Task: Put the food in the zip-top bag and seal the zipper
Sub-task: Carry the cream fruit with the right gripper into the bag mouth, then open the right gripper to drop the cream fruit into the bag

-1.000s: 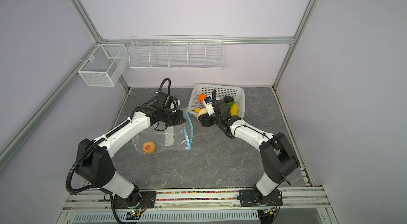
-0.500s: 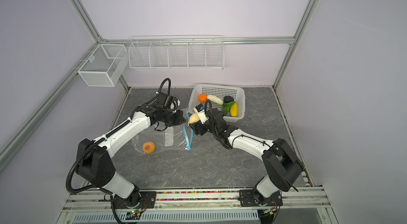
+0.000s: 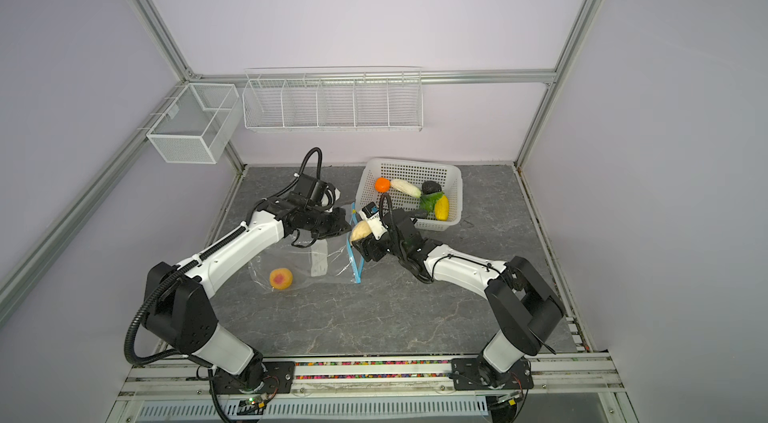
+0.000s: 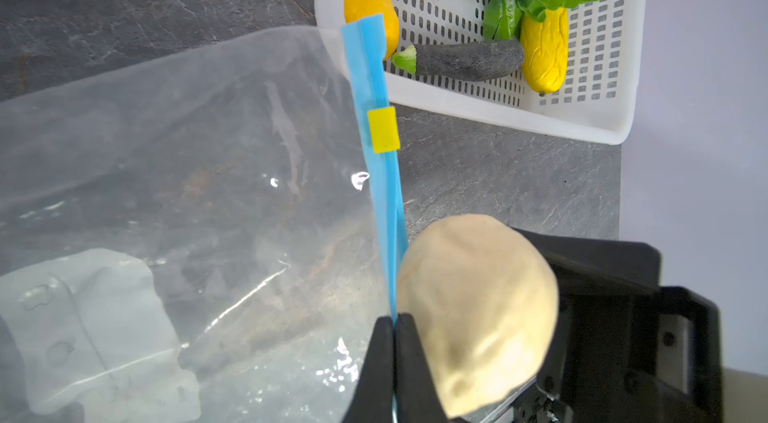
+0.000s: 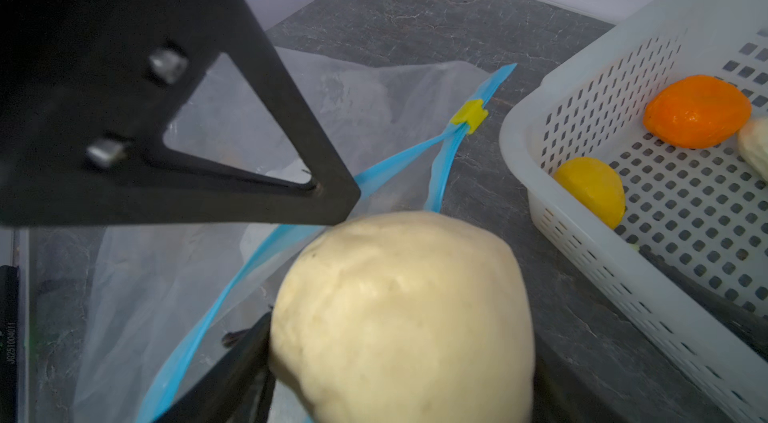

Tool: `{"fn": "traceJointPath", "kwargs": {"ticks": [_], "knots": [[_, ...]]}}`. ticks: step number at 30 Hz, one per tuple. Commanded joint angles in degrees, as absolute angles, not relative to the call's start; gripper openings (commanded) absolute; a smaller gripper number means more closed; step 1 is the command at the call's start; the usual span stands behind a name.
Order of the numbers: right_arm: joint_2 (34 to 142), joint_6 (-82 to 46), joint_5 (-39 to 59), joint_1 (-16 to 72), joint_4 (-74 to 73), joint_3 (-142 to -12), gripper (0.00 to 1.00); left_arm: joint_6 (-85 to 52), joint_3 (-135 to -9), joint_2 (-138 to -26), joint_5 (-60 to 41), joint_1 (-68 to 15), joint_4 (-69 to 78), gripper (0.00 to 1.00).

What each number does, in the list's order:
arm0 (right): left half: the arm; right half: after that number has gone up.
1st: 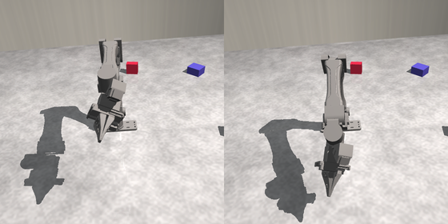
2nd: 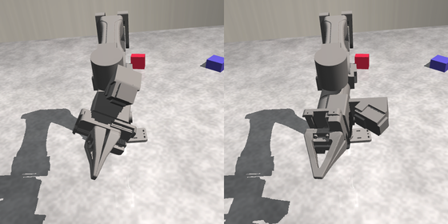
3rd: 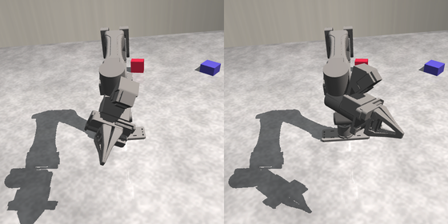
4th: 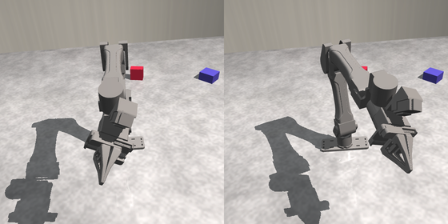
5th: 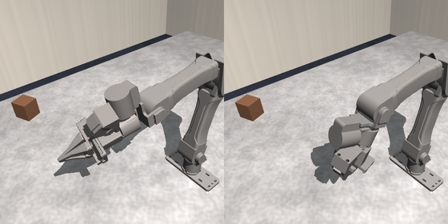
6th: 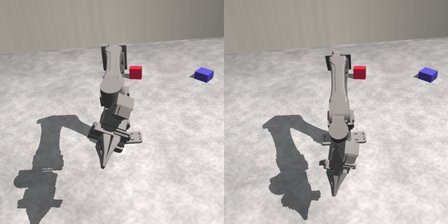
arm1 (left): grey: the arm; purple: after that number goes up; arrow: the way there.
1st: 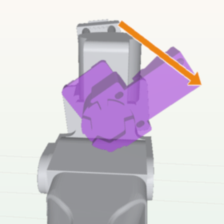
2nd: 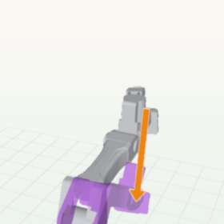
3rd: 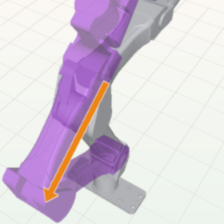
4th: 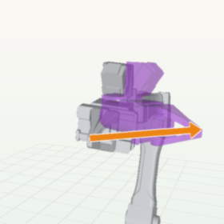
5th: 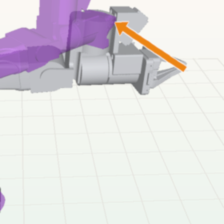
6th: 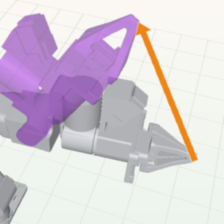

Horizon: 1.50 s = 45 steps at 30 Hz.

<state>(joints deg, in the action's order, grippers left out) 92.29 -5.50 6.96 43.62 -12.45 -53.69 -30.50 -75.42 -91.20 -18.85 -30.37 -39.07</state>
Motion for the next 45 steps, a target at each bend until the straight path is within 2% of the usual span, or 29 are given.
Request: {"fn": "traceJointPath", "kwargs": {"ticks": [1, 20, 38, 45], "knots": [[93.3, -4.0, 7.8, 44.0, -13.1, -54.6, 0.65, -31.5, -74.9, -89.1, -20.1, -30.2, -37.5, 0.0], [97.0, -4.5, 9.7, 44.2, -9.5, -57.5, 0.73, -32.4, -73.7, -89.1, -22.2, -30.1, -35.1, 0.0], [99.1, -5.1, 11.6, 44.4, -7.2, -59.8, 0.92, -32.1, -73.5, -89.5, -22.2, -30.1, -34.9, 0.0], [99.0, -5.3, 11.7, 44.3, -7.1, -60.1, 0.95, -32.1, -73.3, -89.4, -22.2, -30.1, -34.8, 0.0]]}}
